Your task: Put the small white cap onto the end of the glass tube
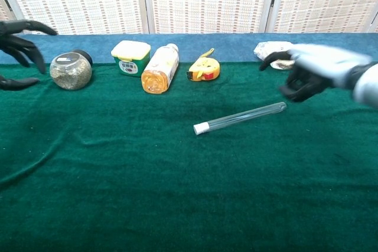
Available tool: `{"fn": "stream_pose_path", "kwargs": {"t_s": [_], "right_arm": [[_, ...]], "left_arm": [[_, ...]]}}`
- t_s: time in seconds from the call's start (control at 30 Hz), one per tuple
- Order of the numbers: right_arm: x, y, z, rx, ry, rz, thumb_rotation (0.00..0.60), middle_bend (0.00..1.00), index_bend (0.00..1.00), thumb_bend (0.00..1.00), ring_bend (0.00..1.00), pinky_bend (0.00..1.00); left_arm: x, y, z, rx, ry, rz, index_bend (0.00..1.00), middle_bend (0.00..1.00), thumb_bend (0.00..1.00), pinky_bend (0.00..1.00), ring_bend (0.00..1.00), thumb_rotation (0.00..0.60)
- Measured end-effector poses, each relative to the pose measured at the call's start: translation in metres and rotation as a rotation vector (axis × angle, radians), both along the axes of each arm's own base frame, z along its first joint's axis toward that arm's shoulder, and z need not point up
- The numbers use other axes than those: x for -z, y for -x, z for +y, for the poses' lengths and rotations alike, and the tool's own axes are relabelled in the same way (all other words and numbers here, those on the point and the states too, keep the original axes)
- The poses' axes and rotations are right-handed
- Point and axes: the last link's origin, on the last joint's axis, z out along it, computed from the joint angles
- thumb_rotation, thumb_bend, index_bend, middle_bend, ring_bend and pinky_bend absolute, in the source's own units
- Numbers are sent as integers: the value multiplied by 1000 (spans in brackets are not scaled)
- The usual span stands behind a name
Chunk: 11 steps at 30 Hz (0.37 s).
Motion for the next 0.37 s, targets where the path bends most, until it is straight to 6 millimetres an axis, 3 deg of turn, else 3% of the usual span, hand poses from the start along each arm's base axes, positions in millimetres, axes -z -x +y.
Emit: {"fn": "stream_pose_path", "kwargs": {"t_s": [0.2, 0.23, 0.37], "right_arm": [[-72, 44, 37, 45, 143, -5, 600, 374, 271, 607, 518, 546], [-83, 53, 47, 56, 162, -14, 600, 324, 271, 607, 452, 481], [-109, 75, 78, 86, 229, -47, 600, 237, 271, 607, 333, 376]], "left_arm": [[-22, 35, -16, -62, -123, 80, 285, 477, 384, 250, 348, 600], [-25, 39, -20, -70, -140, 85, 283, 477, 384, 247, 344, 600], [-37, 56, -44, -107, -202, 103, 271, 464, 384, 236, 316, 600]]}}
